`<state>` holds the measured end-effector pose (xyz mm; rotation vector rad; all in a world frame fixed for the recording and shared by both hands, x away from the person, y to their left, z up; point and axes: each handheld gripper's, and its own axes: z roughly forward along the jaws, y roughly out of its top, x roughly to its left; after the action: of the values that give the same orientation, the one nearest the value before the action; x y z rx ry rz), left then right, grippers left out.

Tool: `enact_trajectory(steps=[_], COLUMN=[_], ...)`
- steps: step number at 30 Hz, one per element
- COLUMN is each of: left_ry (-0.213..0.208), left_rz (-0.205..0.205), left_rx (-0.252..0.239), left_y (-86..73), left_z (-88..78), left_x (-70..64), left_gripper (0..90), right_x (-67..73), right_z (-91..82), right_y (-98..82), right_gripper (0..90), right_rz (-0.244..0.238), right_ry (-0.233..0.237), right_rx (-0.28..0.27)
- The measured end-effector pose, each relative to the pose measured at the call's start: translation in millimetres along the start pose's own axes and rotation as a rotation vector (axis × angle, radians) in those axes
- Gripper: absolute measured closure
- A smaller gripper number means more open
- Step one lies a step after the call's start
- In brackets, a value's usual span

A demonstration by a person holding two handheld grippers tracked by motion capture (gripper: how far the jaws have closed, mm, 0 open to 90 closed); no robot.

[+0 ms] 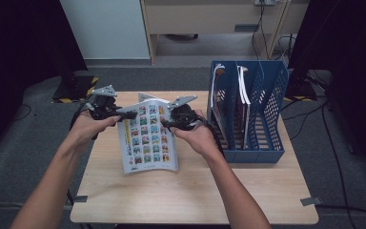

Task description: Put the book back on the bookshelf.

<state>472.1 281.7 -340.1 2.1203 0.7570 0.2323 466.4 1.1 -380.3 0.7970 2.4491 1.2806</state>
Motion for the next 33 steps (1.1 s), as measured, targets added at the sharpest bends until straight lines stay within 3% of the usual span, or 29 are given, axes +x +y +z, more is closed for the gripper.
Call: enact_trajectory(steps=[20, 28, 33], left_ry=[0.010, 0.040, 0.065], left_rz=[-0.003, -0.003, 0.022], left_rx=[-0.001, -0.027, -0.044], left_y=[1.4, 7.5, 11.2], left_z=[0.3, 0.8, 1.8], left_x=[0.8, 2.4, 1.7], left_gripper=[76.2, 76.2, 76.3], right_x=[-1.2, -6.0, -8.5], right_z=[-0.6, -0.7, -1.0], right_y=[4.7, 13.5, 15.8], right_gripper=[66.9, 67.5, 67.7], right_rz=[-0.007, -0.014, -0.023], right_ry=[-0.008, -0.035, -0.047], right_rx=[0.006, 0.000, -0.006])
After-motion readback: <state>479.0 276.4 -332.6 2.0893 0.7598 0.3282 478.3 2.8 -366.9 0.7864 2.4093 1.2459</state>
